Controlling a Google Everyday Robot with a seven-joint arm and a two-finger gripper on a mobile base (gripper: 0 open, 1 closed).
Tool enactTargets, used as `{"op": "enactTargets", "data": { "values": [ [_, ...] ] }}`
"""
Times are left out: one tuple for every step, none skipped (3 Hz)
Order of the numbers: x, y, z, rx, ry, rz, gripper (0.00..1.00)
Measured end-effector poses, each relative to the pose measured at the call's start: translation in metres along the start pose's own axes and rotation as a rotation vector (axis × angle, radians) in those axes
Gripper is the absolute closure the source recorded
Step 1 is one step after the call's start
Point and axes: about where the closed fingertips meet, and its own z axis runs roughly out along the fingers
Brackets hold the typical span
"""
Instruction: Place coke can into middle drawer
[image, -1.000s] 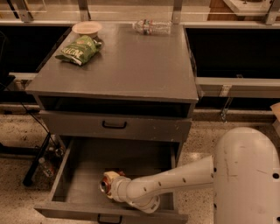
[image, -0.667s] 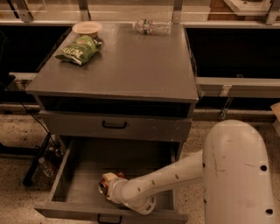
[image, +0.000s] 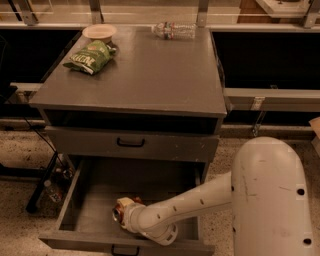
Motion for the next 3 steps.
{"op": "enactTargets", "data": {
  "values": [
    [0.0000, 0.0000, 0.0000, 0.000, 0.000, 0.000, 0.49],
    [0.0000, 0.0000, 0.0000, 0.000, 0.000, 0.000, 0.20],
    [-0.0001, 0.0000, 0.0001, 0.000, 0.000, 0.000, 0.00]
  ]
}}
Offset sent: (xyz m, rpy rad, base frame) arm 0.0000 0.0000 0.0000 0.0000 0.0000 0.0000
